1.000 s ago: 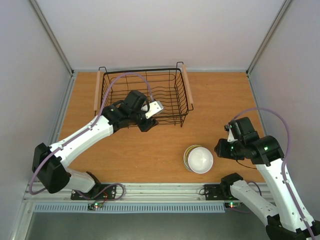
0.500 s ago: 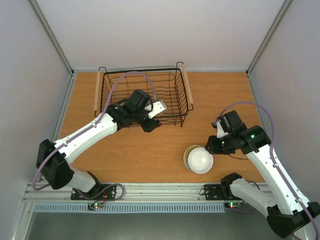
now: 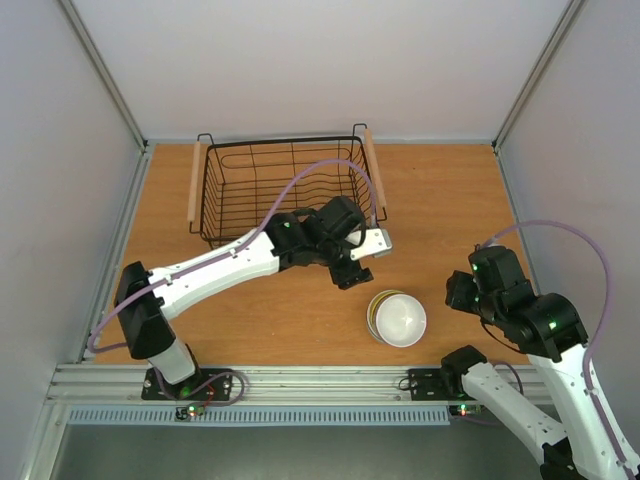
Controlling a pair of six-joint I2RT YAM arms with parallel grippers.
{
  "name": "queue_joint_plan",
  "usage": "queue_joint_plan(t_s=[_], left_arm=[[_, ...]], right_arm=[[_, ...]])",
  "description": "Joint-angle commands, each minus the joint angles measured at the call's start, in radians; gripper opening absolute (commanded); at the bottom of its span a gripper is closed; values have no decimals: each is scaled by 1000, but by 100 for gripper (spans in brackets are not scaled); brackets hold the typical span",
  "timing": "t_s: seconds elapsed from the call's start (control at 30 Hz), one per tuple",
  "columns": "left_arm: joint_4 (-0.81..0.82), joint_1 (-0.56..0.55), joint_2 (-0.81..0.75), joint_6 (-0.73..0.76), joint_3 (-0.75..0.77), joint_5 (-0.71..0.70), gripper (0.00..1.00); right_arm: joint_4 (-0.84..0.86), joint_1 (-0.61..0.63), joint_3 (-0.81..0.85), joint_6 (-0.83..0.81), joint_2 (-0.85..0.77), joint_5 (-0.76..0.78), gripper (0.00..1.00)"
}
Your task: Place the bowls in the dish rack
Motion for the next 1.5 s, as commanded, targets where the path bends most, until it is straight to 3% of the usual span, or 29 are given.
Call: queue_joint_plan(t_s=[0.0,0.33,0.6,0.73,0.87,1.23,1.3,1.43,1.47], left_arm=[[-36,-60,52,28,59,-49,72],[-120,-172,188,35,228,-116,71],[-122,-213,235,32,241,-188,68],[-125,-225,255,29,242,-222,62],[-135,-244,270,34,249,-247,46],[-141,-253,297,34,248,-268,43],[-140,-254,297,37,248,-273,35],[-141,-254,296,38,248,-280,3],[-140,-254,297,38,248,-280,1]], right_arm=[[-22,4,19,47,-7,171,56],[3,4,-10,36,-38,143,57],[16,4,-20,25,-54,127,59],[21,4,-24,21,-63,120,60],[24,4,-27,18,-66,114,61],[32,5,-31,10,-68,104,63],[33,4,-31,9,-66,102,63],[34,5,-33,8,-66,98,63],[35,4,-33,8,-65,99,63]])
